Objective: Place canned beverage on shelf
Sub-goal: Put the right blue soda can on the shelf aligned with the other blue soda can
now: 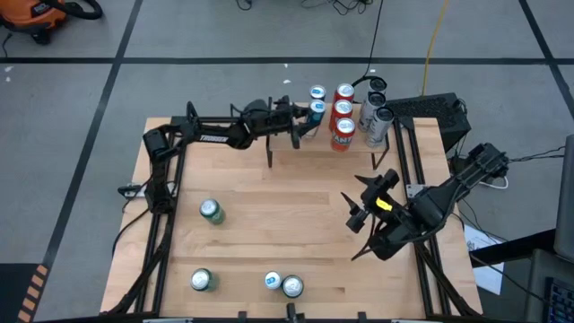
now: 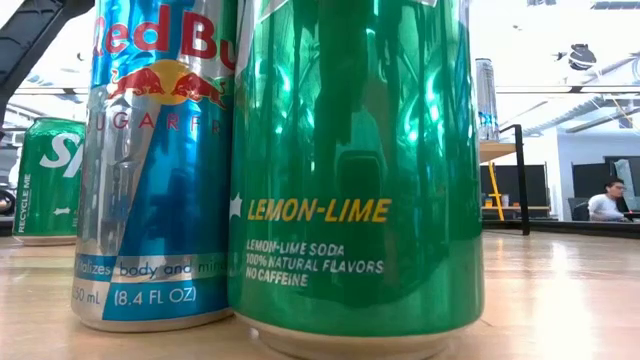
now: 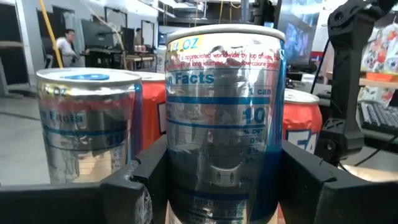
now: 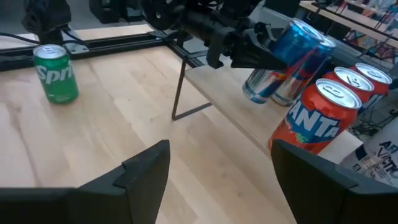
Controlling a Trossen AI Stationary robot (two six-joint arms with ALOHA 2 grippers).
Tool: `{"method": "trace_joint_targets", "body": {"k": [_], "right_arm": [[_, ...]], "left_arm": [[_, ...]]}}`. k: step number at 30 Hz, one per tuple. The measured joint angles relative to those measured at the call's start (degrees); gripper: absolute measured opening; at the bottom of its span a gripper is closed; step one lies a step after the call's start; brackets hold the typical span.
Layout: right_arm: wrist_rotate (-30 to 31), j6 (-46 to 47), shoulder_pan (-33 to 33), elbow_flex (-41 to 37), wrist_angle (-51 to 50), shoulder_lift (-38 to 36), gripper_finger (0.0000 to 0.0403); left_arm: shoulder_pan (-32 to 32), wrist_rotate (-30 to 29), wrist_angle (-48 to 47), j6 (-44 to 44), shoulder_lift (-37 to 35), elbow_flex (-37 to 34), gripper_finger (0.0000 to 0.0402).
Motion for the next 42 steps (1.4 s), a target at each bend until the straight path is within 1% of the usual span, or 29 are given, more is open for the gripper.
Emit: {"method": "trace_joint_targets", "body": {"k": [5, 9, 12, 14, 18, 21, 25, 27, 29, 31, 33, 38, 42], "right_arm": [[1.3, 1.1, 1.4, -0.8, 0.0, -0.1, 0.0267], [1.7, 1.6, 2.2, -0.8, 0.0, -0.1, 0.0267], [2.6, 2.0, 2.8, -0.8, 0.0, -0.1, 0.0267], [2.6, 2.5, 3.1, -0.8, 0.0, -0.1, 0.0267], [2.6, 3.6, 3.0, -0.8, -0.8, 0.6, 0.0267], [2.6, 5.5, 3.0, -2.4, -0.7, 1.1, 0.0267], [4.6, 10.3, 3.0, -6.8, 0.4, 1.4, 0.0267], [5.6, 13.2, 3.0, -9.5, 1.3, 1.4, 0.0267], [5.6, 16.2, 3.0, -12.2, 2.1, 1.4, 0.0267], [5.7, 19.1, 3.1, -14.7, 3.4, 1.3, 0.0267], [5.7, 21.0, 3.1, -17.1, 4.8, 1.3, 0.0267], [5.8, 26.2, 3.3, -20.8, 5.4, 1.4, 0.0267], [6.0, 28.6, 3.3, -22.6, 6.2, 1.3, 0.0267]], "left_arm": [[-0.2, -0.2, 1.0, 2.0, 0.2, -1.2, 0.0209], [-0.4, -0.8, 4.6, 1.9, 3.1, -1.2, 0.0209], [-0.5, -1.4, 8.6, 0.0, 5.0, -1.2, 0.0209], [-0.4, -1.5, 9.2, -0.8, 5.6, -1.2, 0.0212], [-0.5, -1.9, 8.3, -0.9, 5.8, -1.0, 0.0236], [-0.5, -1.8, 7.3, -1.0, 5.8, -1.1, 0.0260], [-0.5, -1.5, 6.3, 0.6, 5.6, -1.1, 0.0298], [-0.5, 1.0, 5.6, 1.3, 4.9, -1.2, 0.0315], [-0.5, 1.9, 4.8, 1.3, 4.5, -1.2, 0.0328], [-0.3, 2.1, 1.4, 0.6, 2.7, -1.3, 0.0336], [-0.3, 1.8, -2.3, 2.5, 0.3, -1.2, 0.0339], [-0.1, -3.1, -14.0, 10.4, -4.7, -1.2, 0.0340], [0.0, -5.9, -22.3, 11.5, -9.3, -1.2, 0.0340]]}}
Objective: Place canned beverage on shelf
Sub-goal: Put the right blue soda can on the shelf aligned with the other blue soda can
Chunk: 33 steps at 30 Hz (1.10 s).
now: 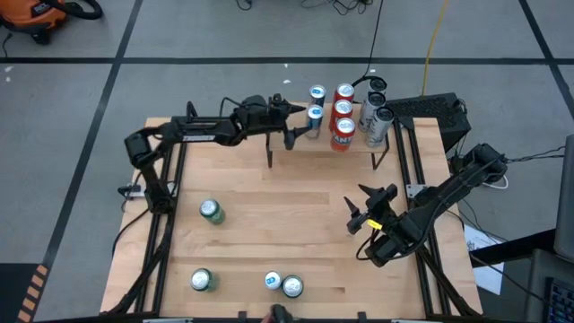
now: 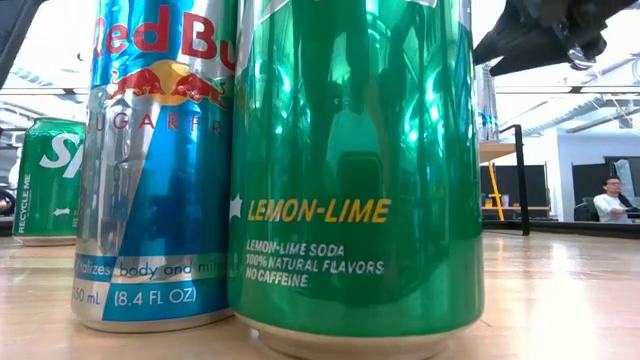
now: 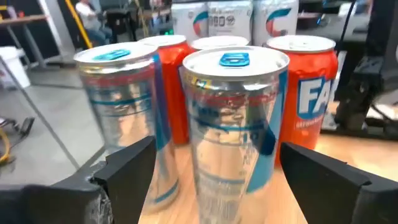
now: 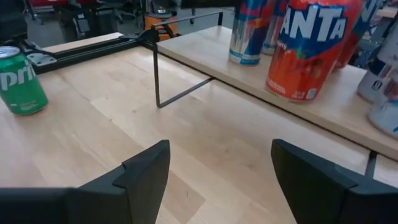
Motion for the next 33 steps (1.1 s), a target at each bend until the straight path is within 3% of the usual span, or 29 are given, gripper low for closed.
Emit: {"method": "trace_joint_targets", "body": {"k": [9, 12, 33], "right_arm": [[2.8, 1.0, 0.0, -4.6, 6.7, 0.0, 0.0267], [2.8, 1.0, 0.0, -5.7, 8.4, 0.0, 0.0267], [2.6, 0.1, 0.0, -6.1, 9.2, 0.0, 0.0267]], "left_arm": [[-0.3, -0.6, -8.1, 1.0, -1.2, -0.7, 0.0340], [-0.6, -3.1, -9.3, 1.0, -1.0, -0.7, 0.0340], [0.5, -7.9, 0.8, -0.6, 4.9, -0.7, 0.0340]]}}
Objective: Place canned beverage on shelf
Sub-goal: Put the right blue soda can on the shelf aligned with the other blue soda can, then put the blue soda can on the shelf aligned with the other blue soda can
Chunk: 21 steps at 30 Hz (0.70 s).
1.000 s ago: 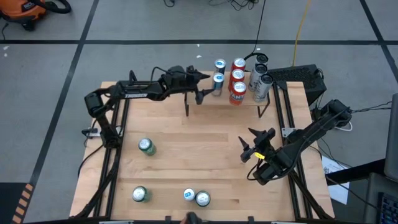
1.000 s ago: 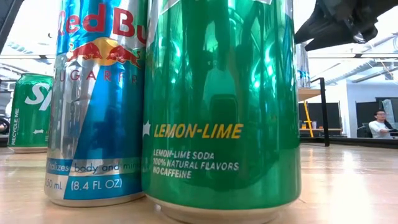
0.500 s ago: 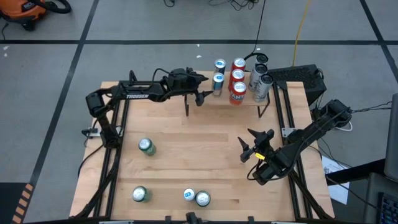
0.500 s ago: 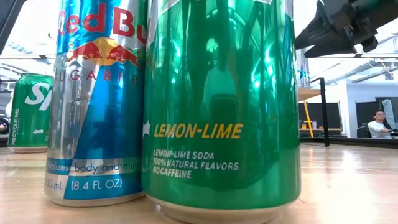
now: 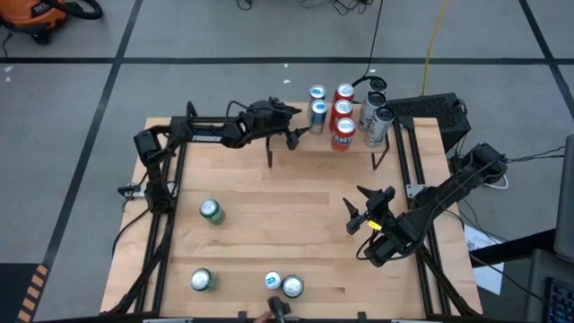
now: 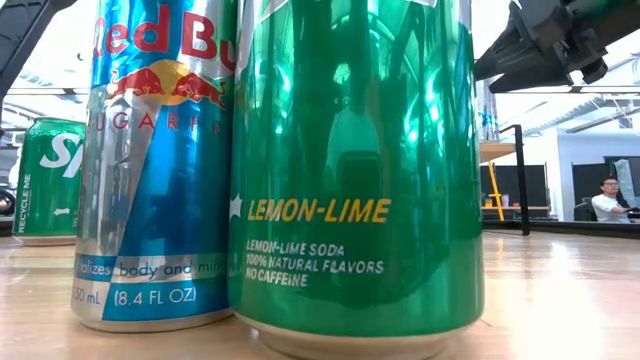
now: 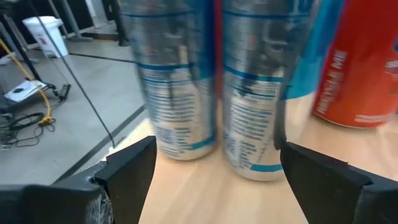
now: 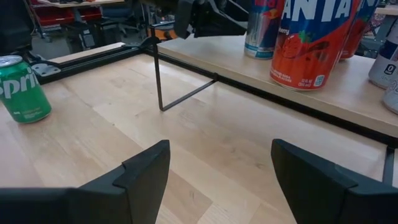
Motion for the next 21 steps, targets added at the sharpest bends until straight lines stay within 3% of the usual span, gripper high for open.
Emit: {"method": "trace_joint_targets", "body": {"k": [9, 14, 21], "right_arm": [[0.2, -0.6, -0.1, 0.0, -0.8, 0.0, 0.0267], [5.5, -0.6, -3.6, 0.0, -3.7, 0.1, 0.0263], [6.2, -1.0, -5.9, -1.2, -0.9, 0.9, 0.0192]], "left_arm": [[0.5, 0.0, -2.9, -1.5, -0.7, 0.0, 0.0340], [-0.2, -3.3, -10.4, -0.9, -4.8, 0.0, 0.0340], [-2.9, -6.6, -23.4, 1.6, -13.1, 0.1, 0.0340]]}}
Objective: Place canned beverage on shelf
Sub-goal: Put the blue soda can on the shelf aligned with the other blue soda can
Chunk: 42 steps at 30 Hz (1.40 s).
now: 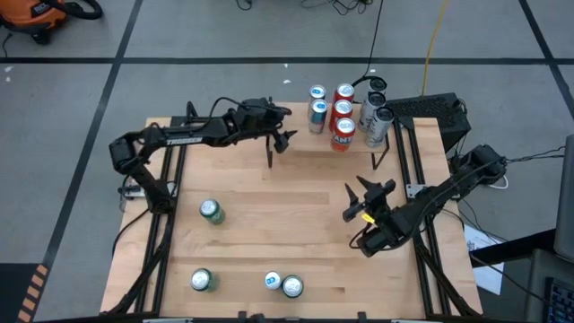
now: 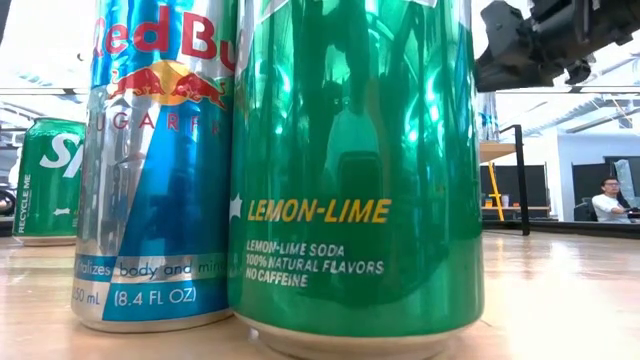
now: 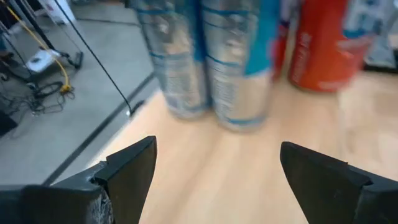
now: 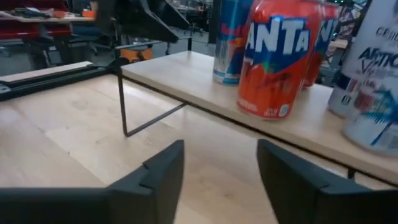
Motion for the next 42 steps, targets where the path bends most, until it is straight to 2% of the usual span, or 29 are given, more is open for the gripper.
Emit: {"method": "trace_joint_targets", "body": {"k": [5, 7, 10, 13, 16, 19, 23, 27, 29, 32, 35, 37, 39, 42], "right_arm": [[-0.3, -1.0, -0.3, -5.0, 9.3, -0.1, 0.0114], [-2.1, -2.7, 0.1, -7.9, 16.4, -0.1, 0.0084], [-5.7, -9.1, 0.9, -12.4, 29.1, -0.1, 0.0041], [-8.8, -16.7, 1.3, -16.0, 40.0, -0.1, 0.0010], [-11.1, -21.7, 1.3, -17.1, 44.8, -0.1, 0.0004], [-11.8, -25.8, 1.1, -17.1, 46.6, -0.1, 0.0018], [-8.6, -32.0, 0.6, -17.1, 49.5, -0.1, 0.0054], [-7.6, -35.2, -0.3, -17.1, 51.8, -0.1, 0.0113], [-7.6, -35.2, -0.9, -17.1, 52.2, -0.1, 0.0149], [-8.2, -34.4, -2.0, -17.1, 52.2, -0.1, 0.0201], [-9.5, -32.4, -3.5, -17.1, 52.5, -0.1, 0.0238], [-9.5, -31.2, -4.1, -17.1, 52.4, -0.1, 0.0253], [-9.7, -30.8, -4.7, -17.1, 52.4, -0.1, 0.0262], [-9.8, -30.7, -5.3, -17.1, 52.7, -0.1, 0.0267]], "left_arm": [[-4.1, -0.8, -4.0, 0.0, -4.0, -2.9, 0.0340], [-6.3, -2.7, -4.1, -0.7, -6.1, -6.4, 0.0340], [-9.7, -7.8, -9.8, -2.5, -11.6, -11.8, 0.0340], [-13.9, -14.6, -20.5, -7.4, -19.5, -15.6, 0.0340], [-19.0, -15.6, -33.6, -14.6, -25.9, -16.7, 0.0340], [-23.8, -15.6, -42.7, -21.7, -31.2, -16.7, 0.0340], [-29.0, -15.5, -50.2, -30.9, -35.5, -16.6, 0.0340], [-33.7, -15.8, -56.9, -38.9, -38.7, -16.1, 0.0340], [-36.4, -16.2, -56.3, -40.1, -39.0, -16.4, 0.0340], [-39.9, -14.9, -49.2, -38.5, -37.9, -19.2, 0.0341], [-42.1, -11.0, -34.4, -33.6, -35.2, -23.3, 0.0341], [-42.9, -6.5, -24.4, -28.6, -32.7, -25.0, 0.0341], [-43.7, -2.2, -18.3, -24.5, -30.4, -25.7, 0.0341], [-45.3, -0.3, -11.3, -22.3, -26.3, -25.7, 0.0341]]}}
